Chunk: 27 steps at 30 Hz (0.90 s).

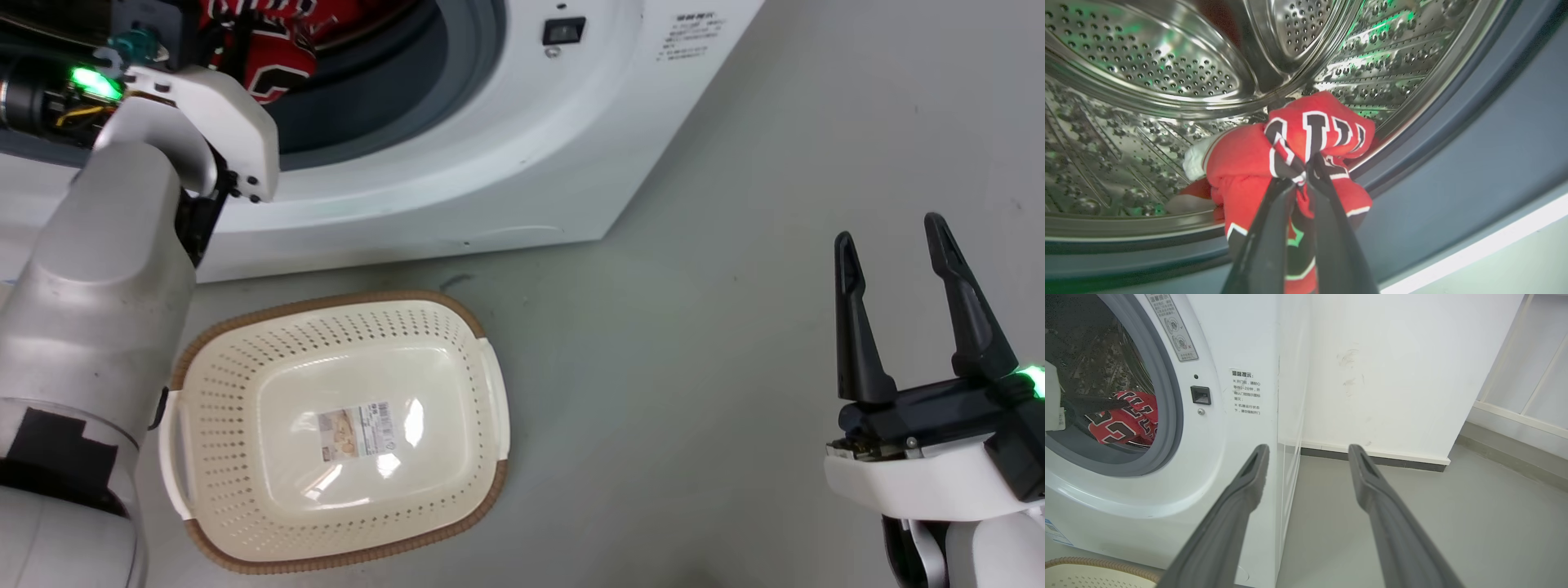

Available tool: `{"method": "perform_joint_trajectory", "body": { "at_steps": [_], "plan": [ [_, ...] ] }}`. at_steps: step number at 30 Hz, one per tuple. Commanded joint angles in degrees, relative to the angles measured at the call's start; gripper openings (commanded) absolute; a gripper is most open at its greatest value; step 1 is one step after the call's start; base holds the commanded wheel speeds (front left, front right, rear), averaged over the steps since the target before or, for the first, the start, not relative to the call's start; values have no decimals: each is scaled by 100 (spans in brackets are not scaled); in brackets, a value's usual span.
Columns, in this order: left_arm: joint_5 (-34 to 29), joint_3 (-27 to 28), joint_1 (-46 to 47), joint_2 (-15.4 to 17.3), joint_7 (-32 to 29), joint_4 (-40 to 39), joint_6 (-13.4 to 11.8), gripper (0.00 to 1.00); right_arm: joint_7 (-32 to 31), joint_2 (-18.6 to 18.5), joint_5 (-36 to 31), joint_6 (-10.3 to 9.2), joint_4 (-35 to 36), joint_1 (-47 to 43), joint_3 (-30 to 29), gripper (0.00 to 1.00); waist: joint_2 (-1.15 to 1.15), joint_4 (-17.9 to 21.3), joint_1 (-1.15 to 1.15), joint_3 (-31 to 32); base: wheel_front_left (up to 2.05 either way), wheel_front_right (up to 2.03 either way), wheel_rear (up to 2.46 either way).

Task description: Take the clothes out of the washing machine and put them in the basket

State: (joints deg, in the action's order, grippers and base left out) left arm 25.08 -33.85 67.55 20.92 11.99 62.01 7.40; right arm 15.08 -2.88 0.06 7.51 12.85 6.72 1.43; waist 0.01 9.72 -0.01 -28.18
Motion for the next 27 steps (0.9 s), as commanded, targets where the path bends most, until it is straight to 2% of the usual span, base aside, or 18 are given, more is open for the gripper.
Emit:
{"method": "perform_joint_trajectory", "body": {
  "at_steps": [1,9,15,21,27],
  "plan": [
    [46,-74,-170,-31,103,-126,-1,0,14,0,-68,-4,-28,-90,-29,100,-1,-207,1,274,0,0,0],
    [49,-249,-529,60,264,-643,-1,0,14,1,-148,-4,-89,-301,-79,100,-1,-443,1,726,0,0,0],
    [-23,-363,-967,149,296,-1358,-84,0,14,1,-200,-4,-146,-524,-89,100,-1,-632,1,1130,0,0,0],
    [-56,-400,-1360,406,155,-2383,-304,0,14,1,-192,-4,-172,-727,-141,100,-1,-777,1,1443,0,0,0],
    [-99,-401,-1681,812,-316,-3824,-598,0,14,1,-232,-4,-217,-894,-165,100,-1,-914,1,1666,0,0,0]
  ]
}}
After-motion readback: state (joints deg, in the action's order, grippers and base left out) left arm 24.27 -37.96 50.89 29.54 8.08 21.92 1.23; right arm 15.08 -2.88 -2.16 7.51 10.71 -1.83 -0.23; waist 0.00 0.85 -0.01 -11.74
